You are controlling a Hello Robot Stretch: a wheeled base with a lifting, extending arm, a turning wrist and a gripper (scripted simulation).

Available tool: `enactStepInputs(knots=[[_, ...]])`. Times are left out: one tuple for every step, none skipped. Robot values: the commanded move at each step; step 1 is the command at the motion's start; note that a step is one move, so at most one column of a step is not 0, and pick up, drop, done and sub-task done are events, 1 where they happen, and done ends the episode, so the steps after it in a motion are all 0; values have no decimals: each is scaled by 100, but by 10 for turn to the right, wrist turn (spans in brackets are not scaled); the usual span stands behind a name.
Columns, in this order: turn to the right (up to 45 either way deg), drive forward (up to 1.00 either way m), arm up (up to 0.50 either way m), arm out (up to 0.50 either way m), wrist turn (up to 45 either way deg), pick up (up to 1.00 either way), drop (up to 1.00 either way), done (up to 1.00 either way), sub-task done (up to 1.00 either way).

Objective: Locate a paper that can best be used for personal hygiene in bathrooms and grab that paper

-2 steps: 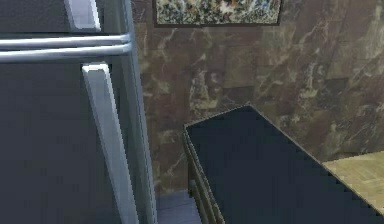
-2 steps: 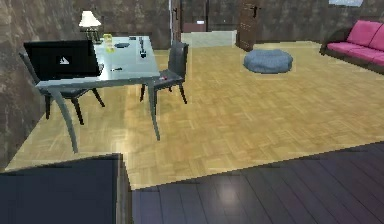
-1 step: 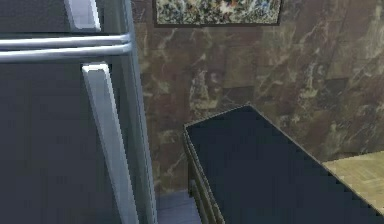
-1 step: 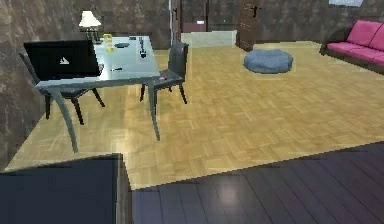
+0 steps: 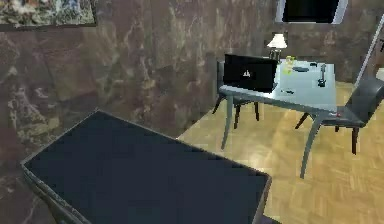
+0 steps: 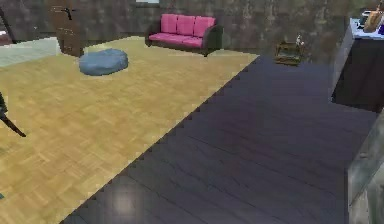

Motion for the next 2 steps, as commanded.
enactStepInputs(knots=[[450,0,0,0,0,0,0,0,0],[450,0,0,0,0,0,0,0,0]])
